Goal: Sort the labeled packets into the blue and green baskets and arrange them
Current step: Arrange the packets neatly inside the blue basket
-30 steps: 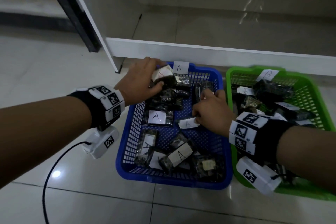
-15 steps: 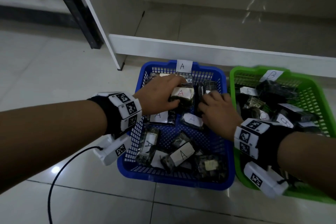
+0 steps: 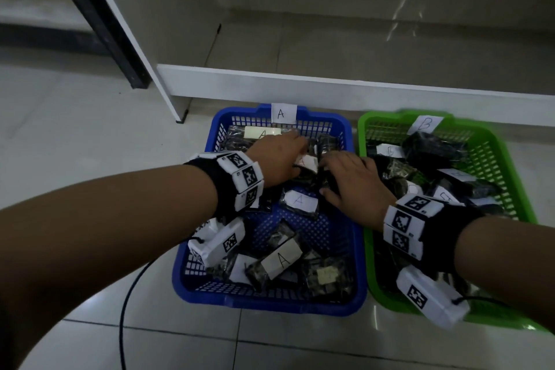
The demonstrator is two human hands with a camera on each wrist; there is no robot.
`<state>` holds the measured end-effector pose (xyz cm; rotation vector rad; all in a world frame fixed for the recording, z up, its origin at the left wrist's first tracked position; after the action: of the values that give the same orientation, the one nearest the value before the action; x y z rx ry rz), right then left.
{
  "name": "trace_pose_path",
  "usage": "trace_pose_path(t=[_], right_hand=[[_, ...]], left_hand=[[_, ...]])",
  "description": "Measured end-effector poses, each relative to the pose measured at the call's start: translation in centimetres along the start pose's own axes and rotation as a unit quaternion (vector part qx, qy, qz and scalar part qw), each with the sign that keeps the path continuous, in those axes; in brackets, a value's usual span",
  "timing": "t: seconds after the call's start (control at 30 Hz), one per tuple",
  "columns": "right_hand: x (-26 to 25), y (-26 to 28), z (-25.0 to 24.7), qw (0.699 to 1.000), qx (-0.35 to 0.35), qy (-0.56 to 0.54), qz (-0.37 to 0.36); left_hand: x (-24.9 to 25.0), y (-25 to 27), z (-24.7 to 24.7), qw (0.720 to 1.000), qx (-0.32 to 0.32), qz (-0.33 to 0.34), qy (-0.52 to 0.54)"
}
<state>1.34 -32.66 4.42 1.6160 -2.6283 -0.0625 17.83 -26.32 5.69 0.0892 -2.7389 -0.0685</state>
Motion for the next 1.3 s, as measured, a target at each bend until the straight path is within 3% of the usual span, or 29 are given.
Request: trace_pose_path(t=[0.17,0.3,0.43,0.5,0.57,0.7,0.8,0.9,1.0,1.13,1.3], right_hand=[[-0.2,-1.2,-1.3,0.997,-0.019,-0.073,0.010],[-1.0,-1.7,-2.2,0.996,-0.025,-0.078,-0.035],[-0.5,-0.4,-2.8,0.993,0.023,-0.106,-0.042],[0.0,0.9,-2.6,0.995,0.030,-0.070,-0.062],[0.4,2.5,-2.2,0.996,0.022,-0.035,-0.081],[-0.2,4.1,-1.8,0.992,-0.003,-0.047,-0.118],[-1.2,4.1,-1.8,0.988,-0.076,-0.012,-0.131],[-2.3,4.2,-0.8,0.985,-0.096,0.088,-0.116],[-2.8,3.7,0.2,0.985,-0.031,0.136,-0.105],[-3.2,2.5,0.2,0.988,-0.022,0.100,-0.116],[-3.6,2.6,0.0,0.984,-0.105,0.089,-0.115]], left_hand=[[0.8,2.1,-1.0,0.988,0.050,0.117,0.089],[0.8,3.9,-0.4,0.978,0.059,0.068,0.190],[0.4,4.7,0.5,0.988,0.064,0.074,0.116],[0.7,4.2,1.3,0.993,0.019,0.072,0.088],[0.8,3.5,2.4,0.997,-0.037,0.068,-0.008],[1.1,2.7,4.5,0.966,-0.145,0.094,-0.190],[1.1,2.4,5.0,0.963,-0.092,0.111,-0.229],[0.7,1.9,4.7,0.970,-0.070,0.078,-0.220],[-0.2,1.7,4.9,0.969,-0.071,0.050,-0.232],[-0.3,2.3,4.5,0.967,-0.077,0.033,-0.241],[-0.4,2.8,3.0,0.969,0.015,0.059,-0.239]])
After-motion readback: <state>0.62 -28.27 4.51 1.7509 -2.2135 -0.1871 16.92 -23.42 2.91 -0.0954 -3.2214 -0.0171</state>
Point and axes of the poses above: each hand's wrist, its own y-axis away from the middle knuckle, its own z-axis out of the palm, x = y × z, the point moved 2 cm from there along -y, towards the middle knuckle, and after that the axes turned 12 degrees about y, right-handed, at the moved point
